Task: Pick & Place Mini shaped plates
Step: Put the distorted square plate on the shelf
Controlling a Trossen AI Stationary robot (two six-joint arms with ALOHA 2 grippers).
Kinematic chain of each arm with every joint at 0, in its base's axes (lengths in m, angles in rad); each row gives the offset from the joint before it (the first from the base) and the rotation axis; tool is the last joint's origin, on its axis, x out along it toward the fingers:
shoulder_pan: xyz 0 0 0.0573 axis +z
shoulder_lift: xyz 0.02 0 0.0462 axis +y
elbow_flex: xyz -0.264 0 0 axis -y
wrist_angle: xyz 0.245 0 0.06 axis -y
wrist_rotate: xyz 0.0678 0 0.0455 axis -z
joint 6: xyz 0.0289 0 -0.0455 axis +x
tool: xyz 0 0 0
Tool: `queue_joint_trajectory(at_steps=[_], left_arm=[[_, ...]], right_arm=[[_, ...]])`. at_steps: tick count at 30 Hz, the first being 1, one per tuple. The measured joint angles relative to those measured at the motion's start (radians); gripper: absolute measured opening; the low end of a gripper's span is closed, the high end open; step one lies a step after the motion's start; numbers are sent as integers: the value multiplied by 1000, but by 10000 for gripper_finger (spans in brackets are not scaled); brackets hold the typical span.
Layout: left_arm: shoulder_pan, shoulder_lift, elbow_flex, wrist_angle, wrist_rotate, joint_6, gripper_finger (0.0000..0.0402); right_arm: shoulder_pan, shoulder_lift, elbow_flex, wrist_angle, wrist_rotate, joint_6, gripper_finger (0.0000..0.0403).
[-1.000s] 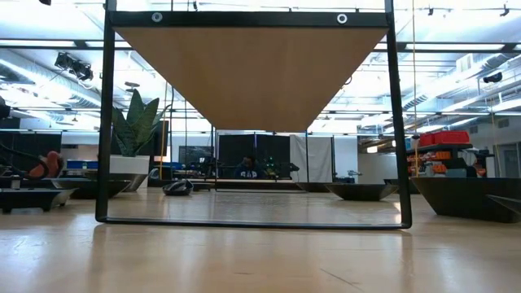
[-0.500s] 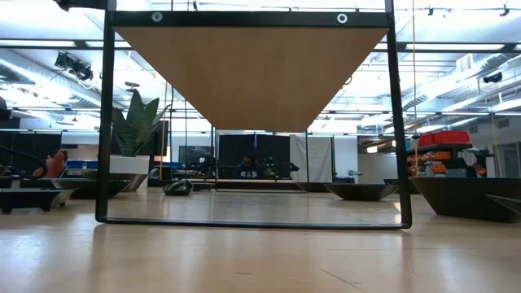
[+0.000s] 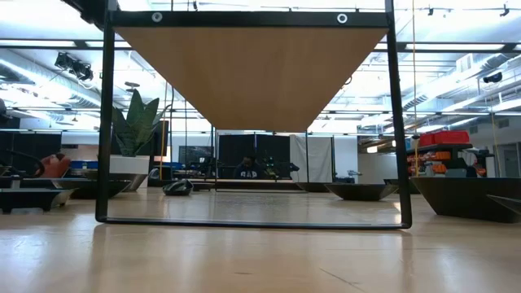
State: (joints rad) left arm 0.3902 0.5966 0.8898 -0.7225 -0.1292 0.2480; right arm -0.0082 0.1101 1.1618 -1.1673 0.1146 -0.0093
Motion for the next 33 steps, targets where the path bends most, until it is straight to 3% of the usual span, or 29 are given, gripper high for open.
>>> queue_joint_trajectory(at_steps=[7,22,33], left_arm=[[55,91,0,-73,30,14,28],[80,238,0,-301,58,171,224],[77,378,0,-379,44,183,238]], right_arm=[[0,0,0,0,0,0,34],[0,0,0,0,0,0,34],[0,0,0,0,0,0,34]])
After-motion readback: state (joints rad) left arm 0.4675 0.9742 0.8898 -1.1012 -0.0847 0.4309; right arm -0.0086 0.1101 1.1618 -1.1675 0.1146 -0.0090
